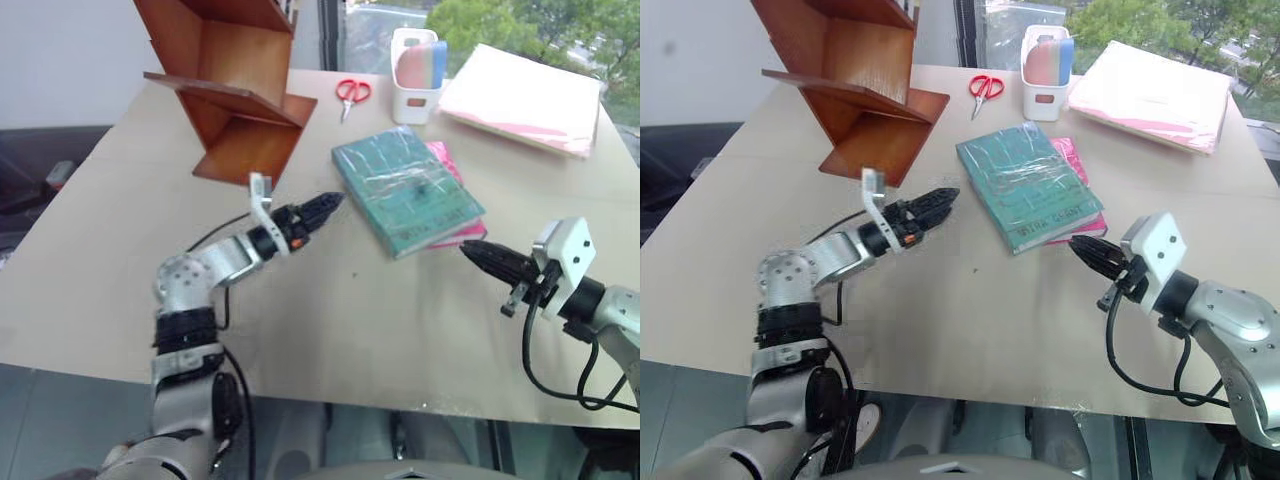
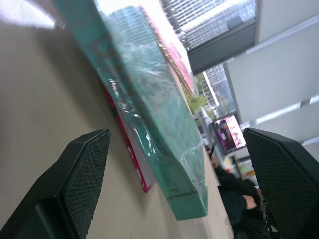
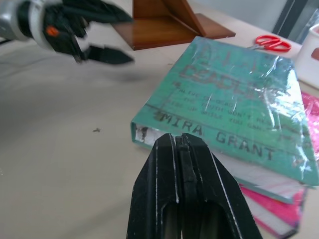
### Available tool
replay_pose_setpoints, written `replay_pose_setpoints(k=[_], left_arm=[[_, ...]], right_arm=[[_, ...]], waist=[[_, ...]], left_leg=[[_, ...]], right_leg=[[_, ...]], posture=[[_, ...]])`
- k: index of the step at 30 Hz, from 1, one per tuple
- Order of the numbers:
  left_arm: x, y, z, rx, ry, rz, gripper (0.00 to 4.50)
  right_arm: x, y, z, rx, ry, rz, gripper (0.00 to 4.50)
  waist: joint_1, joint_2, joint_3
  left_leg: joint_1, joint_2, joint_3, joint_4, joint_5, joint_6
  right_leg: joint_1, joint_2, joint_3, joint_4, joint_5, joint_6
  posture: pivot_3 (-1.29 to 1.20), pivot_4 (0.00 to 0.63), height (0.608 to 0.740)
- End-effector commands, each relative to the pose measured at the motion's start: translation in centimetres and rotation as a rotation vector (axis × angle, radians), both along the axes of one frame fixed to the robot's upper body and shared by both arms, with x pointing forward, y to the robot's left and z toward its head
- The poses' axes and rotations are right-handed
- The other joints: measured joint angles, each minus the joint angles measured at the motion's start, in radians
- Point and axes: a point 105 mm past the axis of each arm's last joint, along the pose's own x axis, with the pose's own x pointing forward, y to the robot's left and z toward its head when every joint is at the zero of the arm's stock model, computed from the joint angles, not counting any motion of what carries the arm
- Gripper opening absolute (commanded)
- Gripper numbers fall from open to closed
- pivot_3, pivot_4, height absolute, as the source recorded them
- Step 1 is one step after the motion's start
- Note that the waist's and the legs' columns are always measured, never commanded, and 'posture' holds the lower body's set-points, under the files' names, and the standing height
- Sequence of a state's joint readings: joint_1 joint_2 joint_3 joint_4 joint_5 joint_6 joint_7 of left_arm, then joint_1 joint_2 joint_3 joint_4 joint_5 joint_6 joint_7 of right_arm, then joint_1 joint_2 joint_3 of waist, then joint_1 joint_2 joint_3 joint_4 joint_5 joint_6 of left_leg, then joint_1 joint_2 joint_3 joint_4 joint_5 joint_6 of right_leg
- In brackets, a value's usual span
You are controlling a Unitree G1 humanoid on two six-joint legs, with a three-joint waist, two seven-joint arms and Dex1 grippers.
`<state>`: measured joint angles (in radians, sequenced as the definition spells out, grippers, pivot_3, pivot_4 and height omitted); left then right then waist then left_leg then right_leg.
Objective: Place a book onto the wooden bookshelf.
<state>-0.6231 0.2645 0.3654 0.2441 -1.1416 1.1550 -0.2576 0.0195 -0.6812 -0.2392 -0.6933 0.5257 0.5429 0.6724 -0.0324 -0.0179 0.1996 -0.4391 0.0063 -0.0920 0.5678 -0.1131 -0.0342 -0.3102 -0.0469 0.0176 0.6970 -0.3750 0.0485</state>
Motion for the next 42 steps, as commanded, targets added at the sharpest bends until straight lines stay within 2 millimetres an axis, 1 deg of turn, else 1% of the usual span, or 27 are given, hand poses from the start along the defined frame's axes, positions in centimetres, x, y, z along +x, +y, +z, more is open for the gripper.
replay_pose_setpoints(k=[1, 5, 12, 14, 17, 19, 22, 25, 27, 28, 29, 30, 32, 35, 36, 37, 39, 42], left_arm=[[0.9, 0.0, 0.4, -0.034, 0.010, 0.021, 4.50], [1.6, -0.9, 0.4, -0.077, 0.033, 0.013, 4.50], [2.6, -2.5, 0.6, -0.119, 0.060, -0.016, 4.50], [3.0, -2.8, 0.7, -0.127, 0.064, -0.019, 4.50], [3.4, -3.7, 0.9, -0.130, 0.065, -0.051, 4.50], [3.5, -4.1, 0.9, -0.129, 0.063, -0.065, 4.50], [4.0, -5.3, 1.0, -0.126, 0.061, -0.092, 4.50], [4.2, -5.6, 0.7, -0.134, 0.080, -0.107, 4.50], [4.3, -5.8, 0.3, -0.133, 0.098, -0.110, 3.97], [4.3, -5.9, 0.3, -0.141, 0.100, -0.115, 3.82], [4.3, -6.1, 0.4, -0.160, 0.104, -0.123, 3.34], [4.3, -6.3, 0.4, -0.173, 0.109, -0.130, 2.97], [4.3, -6.5, 0.4, -0.194, 0.119, -0.140, 1.94], [4.3, -6.2, 0.3, -0.212, 0.132, -0.141, 0.65], [4.3, -6.0, 0.3, -0.219, 0.138, -0.136, 0.10], [4.3, -5.8, 0.3, -0.228, 0.143, -0.133, 0.02], [4.4, -5.6, 0.5, -0.242, 0.148, -0.132, 0.02], [4.1, -4.9, 1.2, -0.252, 0.132, -0.144, 0.02]], right_arm=[[-0.6, 0.5, 0.7, -0.006, -0.047, 0.003, 0.12], [-1.2, 0.7, 0.7, -0.002, -0.049, 0.008, 0.12], [-3.9, 1.7, 1.5, 0.010, -0.094, 0.100, 0.12], [-4.1, 1.7, 1.8, 0.021, -0.112, 0.107, 0.12], [-4.3, 1.9, 2.2, 0.013, -0.146, 0.115, 0.12], [-4.3, 1.9, 2.1, 0.002, -0.157, 0.117, 0.12], [-4.3, 2.1, 2.1, 0.001, -0.162, 0.117, 0.12], [-4.2, 2.1, 2.0, -0.004, -0.169, 0.111, 0.12], [-4.2, 2.1, 2.0, -0.004, -0.170, 0.107, 0.00], [-4.2, 2.1, 2.0, -0.005, -0.172, 0.103, 0.00], [-4.2, 2.1, 2.0, -0.005, -0.171, 0.099, 0.00], [-4.2, 2.1, 1.9, -0.006, -0.171, 0.097, 0.00], [-4.1, 2.1, 1.9, -0.009, -0.172, 0.092, 0.00], [-4.1, 2.1, 1.9, -0.010, -0.173, 0.083, 0.00], [-4.0, 2.1, 1.9, -0.012, -0.173, 0.080, 0.00], [-4.0, 2.1, 1.8, -0.014, -0.172, 0.079, 0.00], [-3.9, 2.0, 1.7, -0.018, -0.171, 0.076, 0.00], [-3.7, 2.1, 1.8, -0.017, -0.175, 0.073, 0.00]], waist=[[-0.003, 0.000, 0.000], [0.000, 0.000, 0.000], [0.006, 0.000, 0.000], [0.008, 0.000, 0.000], [0.009, -0.001, 0.000], [0.011, -0.001, 0.000], [0.015, -0.001, 0.000], [0.016, -0.001, 0.000], [0.016, -0.001, 0.000], [0.016, -0.001, 0.000], [0.016, -0.001, 0.000], [0.016, -0.001, 0.000], [0.017, -0.001, 0.000], [0.016, -0.001, 0.000], [0.016, -0.001, 0.000], [0.016, -0.001, 0.000], [0.015, -0.001, 0.000], [0.013, -0.001, 0.000]], left_leg=[[0.000, 0.000, 0.000, 0.000, 0.001, -0.001], [0.000, 0.000, 0.000, -0.001, 0.002, -0.004], [0.000, 0.000, 0.001, -0.001, 0.002, -0.004], [0.000, 0.000, 0.000, -0.001, 0.002, -0.004], [0.000, 0.000, 0.000, -0.001, 0.002, -0.004], [0.000, 0.000, 0.000, -0.001, 0.002, -0.004], [0.000, 0.000, 0.001, -0.001, 0.002, -0.004], [0.000, -0.001, 0.001, -0.001, 0.002, -0.004], [0.000, 0.000, 0.001, -0.001, 0.002, -0.004], [0.000, 0.000, 0.001, -0.001, 0.003, -0.004], [0.000, 0.000, 0.000, -0.001, 0.003, -0.004], [0.000, 0.000, 0.001, -0.001, 0.003, -0.004], [0.000, 0.000, 0.000, -0.001, 0.003, -0.004], [0.000, 0.000, 0.000, -0.001, 0.003, -0.004], [0.000, 0.000, 0.000, -0.001, 0.003, -0.004], [0.000, 0.000, 0.000, -0.001, 0.003, -0.004], [0.000, 0.000, 0.001, -0.001, 0.003, -0.004], [0.000, 0.000, 0.001, -0.001, 0.003, -0.004]], right_leg=[[0.000, 0.000, 0.000, 0.000, 0.000, 0.000], [0.000, 0.000, 0.000, -0.001, 0.000, 0.000], [0.000, 0.000, 0.000, -0.001, 0.000, 0.000], [0.000, 0.000, 0.000, -0.001, 0.000, 0.000], [0.000, 0.000, 0.000, -0.001, 0.000, 0.000], [0.000, 0.000, 0.000, -0.001, 0.000, 0.000], [0.000, 0.000, 0.000, -0.001, 0.000, 0.000], [0.000, 0.000, 0.000, -0.001, 0.000, 0.000], [0.000, 0.000, 0.000, -0.001, 0.000, 0.000], [0.000, 0.000, 0.000, -0.001, 0.000, 0.000], [0.000, 0.000, -0.001, -0.001, 0.000, 0.000], [0.000, 0.000, -0.001, -0.001, 0.000, 0.000], [0.000, 0.000, -0.001, -0.001, 0.000, 0.000], [0.000, -0.001, -0.001, -0.001, 0.000, 0.000], [0.000, -0.001, -0.001, -0.001, 0.000, 0.000], [0.000, -0.001, -0.001, -0.001, 0.000, 0.000], [0.000, -0.001, 0.000, -0.001, 0.000, 0.000], [0.000, 0.000, 0.000, -0.001, 0.000, 0.000]], posture=[[0.00, 0.150, 0.740], [0.00, 0.150, 0.740], [0.00, 0.150, 0.740], [0.00, 0.150, 0.740], [0.00, 0.150, 0.740], [0.00, 0.150, 0.740], [0.00, 0.150, 0.740], [0.00, 0.150, 0.740], [0.00, 0.150, 0.740], [0.00, 0.150, 0.740], [0.00, 0.150, 0.740], [0.00, 0.150, 0.740], [0.00, 0.150, 0.740], [0.00, 0.150, 0.740], [0.00, 0.150, 0.740], [0.00, 0.150, 0.740], [0.00, 0.150, 0.740], [0.00, 0.150, 0.740]])
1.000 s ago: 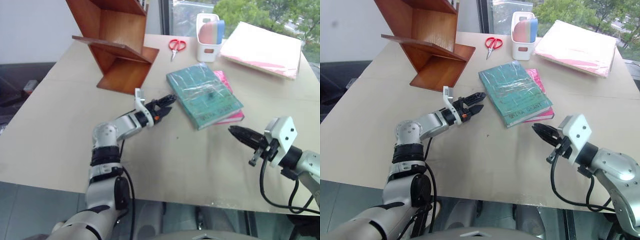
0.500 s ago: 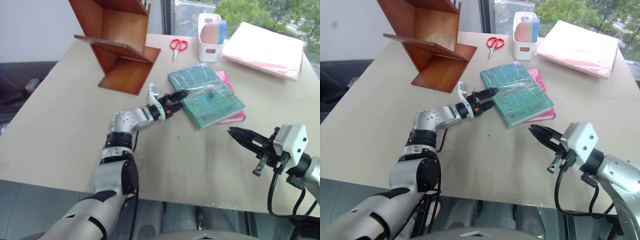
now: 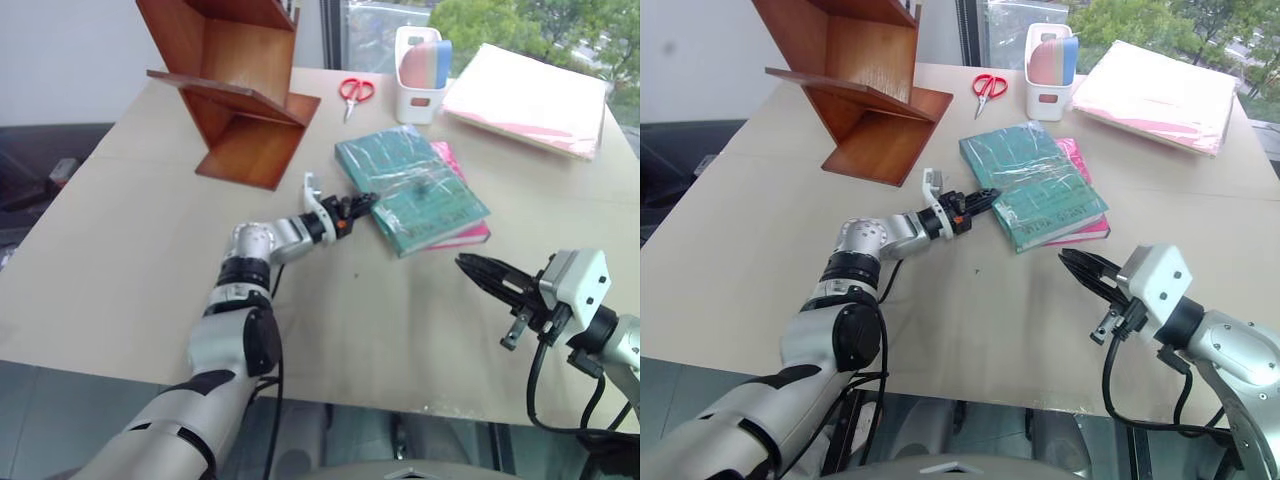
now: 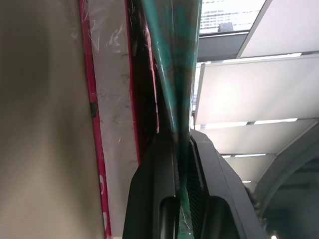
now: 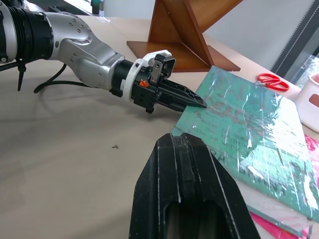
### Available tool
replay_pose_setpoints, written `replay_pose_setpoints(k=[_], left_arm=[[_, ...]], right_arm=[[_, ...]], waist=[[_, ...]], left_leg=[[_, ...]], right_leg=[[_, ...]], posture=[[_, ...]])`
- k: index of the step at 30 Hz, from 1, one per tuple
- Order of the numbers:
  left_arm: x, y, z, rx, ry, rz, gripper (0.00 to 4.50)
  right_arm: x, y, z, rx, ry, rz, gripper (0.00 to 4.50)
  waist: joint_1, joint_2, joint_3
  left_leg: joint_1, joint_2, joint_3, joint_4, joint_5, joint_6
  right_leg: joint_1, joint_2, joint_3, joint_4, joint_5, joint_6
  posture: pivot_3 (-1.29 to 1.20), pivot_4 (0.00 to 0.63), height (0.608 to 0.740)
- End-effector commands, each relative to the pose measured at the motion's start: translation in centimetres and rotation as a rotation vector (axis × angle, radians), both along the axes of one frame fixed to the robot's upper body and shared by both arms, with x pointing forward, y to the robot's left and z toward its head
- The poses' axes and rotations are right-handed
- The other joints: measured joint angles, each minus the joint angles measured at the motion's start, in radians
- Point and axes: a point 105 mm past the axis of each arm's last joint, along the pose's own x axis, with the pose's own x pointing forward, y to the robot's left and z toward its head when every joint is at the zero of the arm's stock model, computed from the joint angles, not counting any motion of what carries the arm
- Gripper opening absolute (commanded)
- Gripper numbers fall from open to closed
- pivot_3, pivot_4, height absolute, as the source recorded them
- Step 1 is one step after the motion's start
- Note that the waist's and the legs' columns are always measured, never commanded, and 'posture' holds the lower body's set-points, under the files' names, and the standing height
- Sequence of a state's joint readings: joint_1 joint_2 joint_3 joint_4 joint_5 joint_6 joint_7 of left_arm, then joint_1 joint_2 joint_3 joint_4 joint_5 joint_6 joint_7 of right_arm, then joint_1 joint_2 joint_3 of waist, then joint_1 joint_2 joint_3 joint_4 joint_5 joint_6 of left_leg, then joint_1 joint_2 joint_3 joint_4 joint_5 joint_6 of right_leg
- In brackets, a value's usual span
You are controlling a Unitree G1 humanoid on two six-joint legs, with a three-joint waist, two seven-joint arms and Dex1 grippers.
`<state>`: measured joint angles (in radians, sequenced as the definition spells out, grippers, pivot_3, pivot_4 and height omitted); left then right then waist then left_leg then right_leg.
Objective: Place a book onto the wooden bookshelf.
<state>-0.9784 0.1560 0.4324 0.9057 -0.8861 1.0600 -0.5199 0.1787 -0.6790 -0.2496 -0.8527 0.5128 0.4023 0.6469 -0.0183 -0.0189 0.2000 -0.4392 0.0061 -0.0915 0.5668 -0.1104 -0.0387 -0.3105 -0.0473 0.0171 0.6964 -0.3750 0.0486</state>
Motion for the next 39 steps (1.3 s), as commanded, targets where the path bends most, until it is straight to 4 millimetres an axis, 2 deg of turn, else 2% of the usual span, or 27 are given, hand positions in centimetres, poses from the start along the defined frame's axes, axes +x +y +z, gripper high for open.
replay_pose_setpoints(k=[1, 4, 8, 11, 14, 17, 20, 22, 26, 30, 33, 36, 39], left_arm=[[-0.1, 1.0, 2.2, -0.033, -0.063, -0.009, 0.02], [-1.3, 1.6, 4.5, 0.003, -0.188, -0.047, 0.02], [-4.0, 1.1, 9.1, 0.023, -0.408, -0.116, 0.02], [-6.4, 0.5, 12.4, 0.101, -0.635, -0.143, 0.02], [-6.9, 0.2, 13.1, 0.351, -0.891, -0.077, 0.02], [-7.0, 0.4, 12.9, 0.717, -1.321, -0.014, 0.02], [-6.5, 2.8, 14.8, 1.099, -1.798, 0.097, 0.02], [-6.6, 4.5, 15.5, 1.229, -1.980, 0.102, 0.02], [-7.3, 7.7, 19.1, 1.386, -2.158, 0.131, 0.02], [-7.5, 10.1, 21.1, 1.495, -2.202, 0.078, 0.02], [-7.6, 10.5, 22.4, 1.494, -2.240, 0.075, 0.02], [-7.4, 10.5, 22.9, 1.490, -2.249, 0.050, 0.02], [-6.6, 12.1, 23.8, 1.614, -2.223, 0.016, 0.02]], right_arm=[[-0.3, 0.5, 1.0, 0.002, -0.061, 0.016, 0.00], [-0.2, 0.5, 1.2, 0.012, -0.067, 0.019, 0.00], [0.1, 0.3, 1.3, 0.021, -0.071, 0.023, 0.00], [0.3, 0.1, 1.5, 0.030, -0.078, 0.029, 0.00], [0.6, 0.2, 1.8, 0.040, -0.088, 0.040, 0.00], [1.0, 0.4, 2.0, 0.043, -0.091, 0.052, 0.00], [1.8, 0.5, 2.2, 0.062, -0.101, 0.089, 0.00], [2.4, 0.7, 2.1, 0.070, -0.105, 0.102, 0.00], [3.2, 1.5, 2.7, 0.102, -0.123, 0.156, 0.00], [3.7, 2.2, 2.5, 0.106, -0.115, 0.204, 0.00], [4.1, 2.6, 2.0, 0.105, -0.101, 0.233, 0.00], [4.2, 3.1, 2.1, 0.116, -0.111, 0.248, 0.00], [4.3, 3.2, 2.7, 0.141, -0.137, 0.250, 0.00]], waist=[[-0.002, 0.000, 0.000], [-0.002, 0.000, 0.000], [0.002, -0.001, 0.000], [0.007, -0.001, 0.000], [0.005, 0.000, 0.000], [0.001, 0.000, 0.000], [0.000, -0.001, 0.001], [-0.001, -0.001, 0.001], [0.005, -0.001, 0.002], [0.004, -0.002, 0.002], [0.003, -0.002, 0.002], [0.001, -0.002, 0.002], [-0.002, -0.002, 0.002]], left_leg=[[0.000, 0.000, 0.000, 0.000, 0.000, 0.000], [0.000, 0.000, 0.000, 0.000, 0.000, 0.000], [-0.001, 0.001, 0.000, 0.000, 0.000, 0.000], [-0.001, 0.000, 0.000, 0.001, 0.000, 0.000], [-0.001, 0.000, 0.000, 0.001, 0.000, 0.000], [0.003, 0.001, 0.003, -0.002, 0.000, 0.000], [0.003, 0.002, 0.004, -0.002, 0.000, 0.000], [0.003, 0.002, 0.004, -0.003, 0.000, 0.000], [0.001, 0.001, 0.004, -0.004, 0.000, 0.000], [-0.009, 0.001, 0.001, 0.001, -0.001, 0.002], [-0.010, 0.001, 0.000, 0.001, 0.000, 0.000], [-0.010, 0.001, -0.001, 0.001, 0.000, 0.000], [-0.010, 0.001, -0.001, 0.001, 0.000, 0.000]], right_leg=[[0.000, 0.000, 0.000, 0.000, 0.000, 0.000], [0.000, 0.000, 0.000, 0.000, 0.000, 0.000], [0.000, 0.000, 0.000, 0.000, 0.000, 0.000], [0.000, 0.000, 0.000, -0.001, 0.000, 0.000], [0.000, -0.001, 0.000, 0.000, 0.000, 0.000], [0.001, 0.000, 0.003, 0.000, 0.000, 0.000], [0.000, 0.001, 0.004, -0.001, 0.000, 0.000], [0.000, 0.001, 0.005, -0.001, 0.000, -0.001], [-0.002, 0.001, 0.004, -0.002, 0.000, -0.001], [-0.008, 0.000, 0.000, -0.001, 0.000, 0.000], [-0.009, 0.001, -0.001, 0.000, 0.000, 0.000], [-0.009, 0.001, -0.001, 0.000, 0.000, 0.000], [-0.009, 0.001, -0.001, 0.000, 0.000, 0.000]], posture=[[0.00, 0.150, 0.740], [0.00, 0.150, 0.740], [0.00, 0.150, 0.740], [0.00, 0.150, 0.740], [0.00, 0.150, 0.740], [0.00, 0.150, 0.740], [0.00, 0.150, 0.740], [0.00, 0.150, 0.740], [0.00, 0.150, 0.740], [0.00, 0.150, 0.740], [0.00, 0.150, 0.740], [0.00, 0.150, 0.740], [0.00, 0.150, 0.740]])
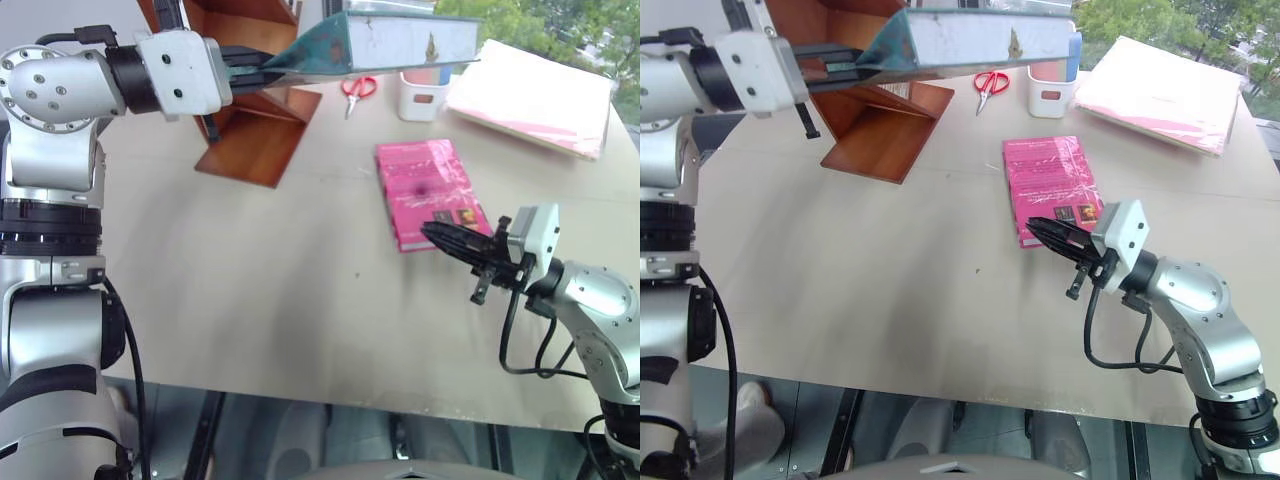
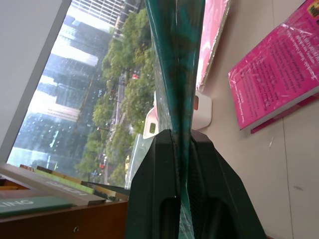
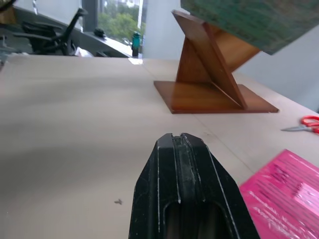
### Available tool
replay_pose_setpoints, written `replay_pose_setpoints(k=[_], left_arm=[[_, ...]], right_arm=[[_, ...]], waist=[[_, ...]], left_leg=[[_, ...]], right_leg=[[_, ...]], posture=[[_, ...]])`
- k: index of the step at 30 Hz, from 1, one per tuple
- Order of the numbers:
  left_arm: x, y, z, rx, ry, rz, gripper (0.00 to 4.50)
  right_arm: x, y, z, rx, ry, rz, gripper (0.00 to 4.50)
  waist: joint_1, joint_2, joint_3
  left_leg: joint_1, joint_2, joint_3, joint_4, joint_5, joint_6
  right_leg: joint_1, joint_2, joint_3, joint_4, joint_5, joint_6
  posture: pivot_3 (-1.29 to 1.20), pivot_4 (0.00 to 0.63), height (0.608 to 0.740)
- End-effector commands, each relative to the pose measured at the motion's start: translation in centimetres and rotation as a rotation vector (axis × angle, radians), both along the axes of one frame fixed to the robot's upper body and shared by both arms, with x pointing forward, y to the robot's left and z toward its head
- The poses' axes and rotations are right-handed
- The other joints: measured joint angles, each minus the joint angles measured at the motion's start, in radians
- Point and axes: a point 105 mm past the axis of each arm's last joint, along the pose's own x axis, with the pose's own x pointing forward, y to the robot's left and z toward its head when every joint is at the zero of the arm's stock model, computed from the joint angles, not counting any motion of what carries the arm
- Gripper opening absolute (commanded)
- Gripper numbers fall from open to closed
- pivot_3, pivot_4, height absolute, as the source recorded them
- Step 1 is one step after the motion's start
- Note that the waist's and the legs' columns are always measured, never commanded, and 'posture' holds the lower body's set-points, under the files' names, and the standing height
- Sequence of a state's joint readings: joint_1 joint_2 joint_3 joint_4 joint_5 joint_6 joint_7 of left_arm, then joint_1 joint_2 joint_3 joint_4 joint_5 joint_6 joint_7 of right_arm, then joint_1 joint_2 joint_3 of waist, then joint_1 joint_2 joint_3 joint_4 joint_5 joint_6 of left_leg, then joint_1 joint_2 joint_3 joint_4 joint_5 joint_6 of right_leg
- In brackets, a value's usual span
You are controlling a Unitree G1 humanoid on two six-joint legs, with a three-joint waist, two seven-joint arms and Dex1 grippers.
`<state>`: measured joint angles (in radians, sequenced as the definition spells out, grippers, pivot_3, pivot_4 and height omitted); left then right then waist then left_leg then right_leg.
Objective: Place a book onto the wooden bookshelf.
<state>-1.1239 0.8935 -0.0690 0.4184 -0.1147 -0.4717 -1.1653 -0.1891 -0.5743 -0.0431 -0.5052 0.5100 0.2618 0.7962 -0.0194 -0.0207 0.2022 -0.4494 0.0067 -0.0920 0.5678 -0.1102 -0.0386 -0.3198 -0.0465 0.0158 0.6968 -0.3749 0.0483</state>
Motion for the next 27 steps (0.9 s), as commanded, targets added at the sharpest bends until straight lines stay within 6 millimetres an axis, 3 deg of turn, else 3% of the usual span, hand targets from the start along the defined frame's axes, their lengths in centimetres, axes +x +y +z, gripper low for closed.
replay_pose_setpoints(k=[1, 5, 9, 18, 27], left_arm=[[0.2, 2.3, 2.8, 0.071, -0.090, 0.097, 0.02], [1.5, 5.1, 2.9, 0.157, -0.082, 0.222, 0.02], [2.7, 8.6, 2.3, 0.222, -0.028, 0.385, 0.02], [4.1, 12.2, 0.8, 0.342, 0.027, 0.611, 0.02], [4.7, 14.1, 1.1, 0.314, -0.012, 0.741, 0.02]], right_arm=[[-0.2, 0.2, 1.4, 0.024, -0.080, 0.010, 0.00], [0.3, 0.6, 1.6, 0.035, -0.111, -0.013, 0.00], [0.6, 0.7, 3.3, 0.069, -0.176, -0.031, 0.00], [0.5, 0.1, 8.7, 0.190, -0.318, -0.086, 0.00], [0.5, 1.5, 9.4, 0.239, -0.323, -0.066, 0.00]], waist=[[-0.002, 0.000, 0.000], [-0.018, 0.000, 0.000], [-0.028, 0.000, 0.000], [-0.028, -0.001, 0.001], [-0.053, -0.001, 0.001]], left_leg=[[0.000, 0.000, 0.000, 0.000, 0.000, 0.000], [-0.001, 0.000, 0.000, 0.000, 0.000, 0.000], [-0.002, 0.000, 0.001, 0.000, 0.000, 0.000], [-0.004, 0.000, 0.002, -0.001, 0.000, 0.000], [-0.004, 0.001, 0.004, -0.001, 0.001, -0.001]], right_leg=[[0.000, 0.000, 0.000, 0.000, 0.000, 0.000], [-0.002, 0.001, 0.000, 0.001, 0.000, 0.000], [-0.005, 0.001, 0.001, 0.003, 0.000, 0.000], [-0.008, 0.000, 0.001, 0.004, 0.000, 0.000], [-0.015, 0.000, 0.004, 0.015, 0.000, 0.000]], posture=[[0.00, 0.150, 0.740], [0.00, 0.150, 0.740], [0.00, 0.150, 0.740], [0.00, 0.150, 0.740], [0.00, 0.150, 0.740]])
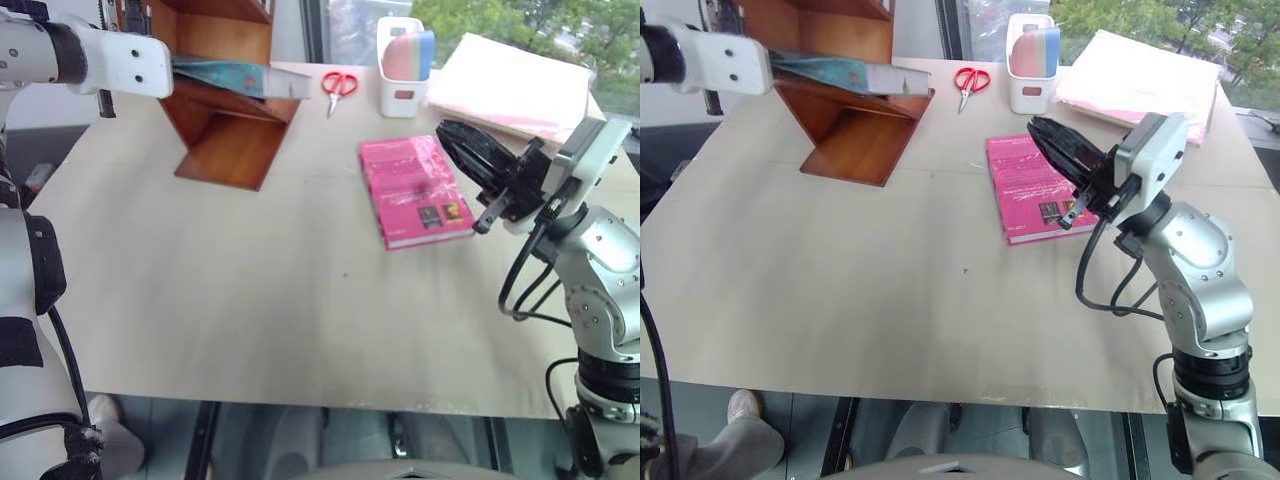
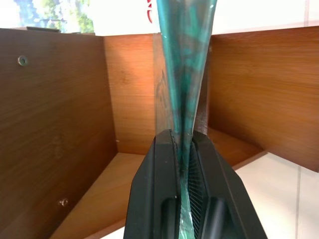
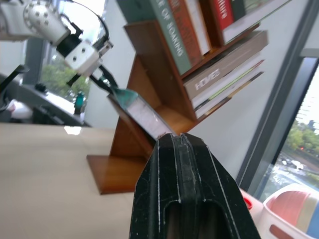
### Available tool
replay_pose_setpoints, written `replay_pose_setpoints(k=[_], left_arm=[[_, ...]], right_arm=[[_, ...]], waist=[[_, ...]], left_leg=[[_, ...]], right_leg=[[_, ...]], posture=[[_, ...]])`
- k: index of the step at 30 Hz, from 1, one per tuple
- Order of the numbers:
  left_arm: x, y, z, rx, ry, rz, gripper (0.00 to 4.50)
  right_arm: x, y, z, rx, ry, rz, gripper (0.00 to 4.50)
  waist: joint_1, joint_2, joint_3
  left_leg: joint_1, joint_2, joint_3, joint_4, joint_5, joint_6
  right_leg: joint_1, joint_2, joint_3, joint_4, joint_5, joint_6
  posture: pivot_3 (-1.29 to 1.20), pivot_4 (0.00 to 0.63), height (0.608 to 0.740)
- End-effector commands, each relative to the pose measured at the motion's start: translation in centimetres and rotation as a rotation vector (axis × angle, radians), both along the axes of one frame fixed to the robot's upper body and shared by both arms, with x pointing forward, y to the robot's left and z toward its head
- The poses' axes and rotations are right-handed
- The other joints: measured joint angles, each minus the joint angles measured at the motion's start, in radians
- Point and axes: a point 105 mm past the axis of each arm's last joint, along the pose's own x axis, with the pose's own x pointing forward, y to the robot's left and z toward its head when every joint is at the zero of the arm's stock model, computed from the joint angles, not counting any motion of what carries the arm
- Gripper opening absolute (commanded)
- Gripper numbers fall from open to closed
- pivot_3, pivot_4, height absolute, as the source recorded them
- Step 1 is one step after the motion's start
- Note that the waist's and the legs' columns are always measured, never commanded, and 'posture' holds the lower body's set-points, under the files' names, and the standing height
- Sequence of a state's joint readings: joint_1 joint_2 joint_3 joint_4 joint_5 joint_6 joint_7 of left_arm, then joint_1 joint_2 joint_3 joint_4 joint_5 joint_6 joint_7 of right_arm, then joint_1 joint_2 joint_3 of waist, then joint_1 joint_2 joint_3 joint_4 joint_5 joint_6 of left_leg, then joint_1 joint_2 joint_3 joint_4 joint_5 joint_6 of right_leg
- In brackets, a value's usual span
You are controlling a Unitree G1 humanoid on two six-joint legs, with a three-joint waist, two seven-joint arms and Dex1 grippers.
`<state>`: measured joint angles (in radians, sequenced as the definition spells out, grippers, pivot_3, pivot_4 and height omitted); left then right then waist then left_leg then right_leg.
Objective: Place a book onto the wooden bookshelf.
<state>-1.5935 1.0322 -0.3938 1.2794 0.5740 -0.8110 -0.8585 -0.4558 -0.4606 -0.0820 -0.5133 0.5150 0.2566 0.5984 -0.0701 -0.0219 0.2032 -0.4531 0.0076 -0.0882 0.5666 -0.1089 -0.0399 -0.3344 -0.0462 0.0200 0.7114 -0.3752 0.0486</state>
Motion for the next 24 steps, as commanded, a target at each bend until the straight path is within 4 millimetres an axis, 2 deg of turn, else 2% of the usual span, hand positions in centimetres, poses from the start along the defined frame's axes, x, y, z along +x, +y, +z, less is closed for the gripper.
replay_pose_setpoints(k=[1, 3, 5, 6, 7, 9, 10, 14, 15, 17, 18, 20, 22, 24], left_arm=[[-0.4, 2.5, 1.0, -0.035, -0.054, 0.112, 0.02], [-0.3, 2.9, 0.8, -0.039, -0.047, 0.136, 0.02], [-0.4, 3.7, 0.4, -0.049, -0.027, 0.173, 0.92], [-0.5, 3.9, 0.4, -0.055, -0.026, 0.181, 1.02], [-0.6, 3.9, 0.6, -0.065, -0.036, 0.179, 1.33], [-0.8, 3.8, 0.9, -0.083, -0.053, 0.162, 2.26], [-0.9, 3.7, 1.1, -0.099, -0.060, 0.145, 2.50], [-1.5, 3.3, 1.3, -0.152, -0.073, 0.076, 4.14], [-1.9, 3.0, 1.4, -0.172, -0.080, 0.038, 4.39], [-2.5, 2.4, 1.7, -0.212, -0.094, -0.037, 4.39], [-3.0, 1.6, 2.0, -0.218, -0.112, -0.109, 4.39], [-4.1, -2.0, 3.2, -0.255, -0.153, -0.334, 4.39], [-5.4, -5.6, 3.5, -0.285, -0.147, -0.523, 4.39], [-7.2, -9.3, 3.8, -0.405, -0.123, -0.681, 4.39]], right_arm=[[-0.8, 0.7, 0.9, 0.009, -0.053, 0.020, 0.00], [-0.6, 0.9, 0.9, 0.003, -0.053, 0.024, 0.00], [-0.5, 1.1, 0.8, -0.009, -0.055, 0.026, 0.00], [-0.5, 1.2, 0.8, -0.014, -0.056, 0.028, 0.00], [-0.4, 1.2, 0.8, -0.017, -0.057, 0.028, 0.00], [-0.4, 1.3, 1.0, -0.017, -0.062, 0.040, 0.00], [-0.4, 1.4, 1.1, -0.017, -0.066, 0.048, 0.00], [-0.6, 1.6, 1.6, -0.001, -0.077, 0.084, 0.00], [-0.7, 1.7, 1.7, 0.003, -0.078, 0.096, 0.00], [-0.6, 1.7, 1.8, 0.004, -0.076, 0.112, 0.00], [-0.6, 1.7, 1.8, 0.002, -0.071, 0.120, 0.00], [-0.4, 1.7, 1.5, -0.006, -0.050, 0.137, 0.00], [-0.2, 1.5, 1.1, -0.020, -0.027, 0.149, 0.00], [0.0, 1.2, 0.7, -0.035, -0.004, 0.150, 0.00]], waist=[[-0.004, 0.000, 0.000], [-0.005, 0.000, 0.000], [-0.006, 0.000, 0.000], [-0.006, 0.000, 0.000], [-0.007, 0.000, 0.000], [-0.006, 0.000, 0.000], [-0.003, 0.000, 0.000], [0.006, 0.000, 0.000], [0.006, 0.000, 0.000], [0.007, 0.000, 0.000], [0.007, -0.001, 0.000], [0.008, -0.001, 0.000], [0.017, -0.001, 0.000], [0.024, -0.001, 0.000]], left_leg=[[0.000, 0.001, 0.000, 0.000, 0.000, 0.000], [0.001, 0.004, 0.000, 0.000, 0.000, 0.000], [0.003, 0.005, 0.000, 0.001, 0.002, -0.002], [0.003, 0.005, 0.000, 0.001, 0.002, -0.002], [0.003, 0.005, 0.001, 0.001, 0.003, -0.003], [0.002, 0.008, 0.001, 0.001, 0.004, -0.005], [0.002, 0.008, 0.001, 0.001, 0.004, -0.005], [0.001, 0.009, 0.001, 0.001, 0.004, -0.005], [0.001, 0.009, 0.001, 0.001, 0.004, -0.005], [0.000, 0.009, 0.000, 0.001, 0.004, -0.005], [0.000, 0.009, 0.000, 0.002, 0.004, -0.005], [0.000, 0.009, 0.000, 0.002, 0.004, -0.006], [0.000, 0.010, 0.000, 0.002, 0.007, -0.010], [-0.002, 0.014, 0.000, 0.005, 0.007, -0.010]], right_leg=[[-0.001, 0.001, 0.000, 0.002, 0.000, 0.000], [-0.002, 0.004, 0.000, 0.005, 0.000, 0.000], [-0.004, 0.006, 0.003, 0.012, 0.000, 0.000], [-0.004, 0.006, 0.003, 0.013, 0.000, 0.000], [-0.006, 0.006, 0.004, 0.016, 0.000, 0.000], [-0.008, 0.008, 0.004, 0.017, 0.000, 0.000], [-0.008, 0.009, 0.004, 0.017, 0.000, 0.000], [-0.008, 0.009, 0.004, 0.017, 0.000, 0.000], [-0.008, 0.009, 0.004, 0.017, 0.000, 0.000], [-0.008, 0.009, 0.004, 0.017, 0.000, -0.001], [-0.008, 0.009, 0.003, 0.017, 0.000, -0.001], [-0.008, 0.009, 0.003, 0.017, 0.000, -0.001], [-0.008, 0.009, 0.003, 0.016, 0.000, -0.001], [-0.007, 0.009, 0.002, 0.017, 0.000, -0.001]], posture=[[0.00, 0.150, 0.740], [0.00, 0.150, 0.740], [0.00, 0.150, 0.740], [0.00, 0.150, 0.740], [0.00, 0.150, 0.740], [0.00, 0.150, 0.740], [0.00, 0.150, 0.740], [0.00, 0.150, 0.740], [0.00, 0.150, 0.740], [0.00, 0.150, 0.740], [0.00, 0.150, 0.740], [0.00, 0.150, 0.740], [0.00, 0.150, 0.740], [0.00, 0.150, 0.740]])
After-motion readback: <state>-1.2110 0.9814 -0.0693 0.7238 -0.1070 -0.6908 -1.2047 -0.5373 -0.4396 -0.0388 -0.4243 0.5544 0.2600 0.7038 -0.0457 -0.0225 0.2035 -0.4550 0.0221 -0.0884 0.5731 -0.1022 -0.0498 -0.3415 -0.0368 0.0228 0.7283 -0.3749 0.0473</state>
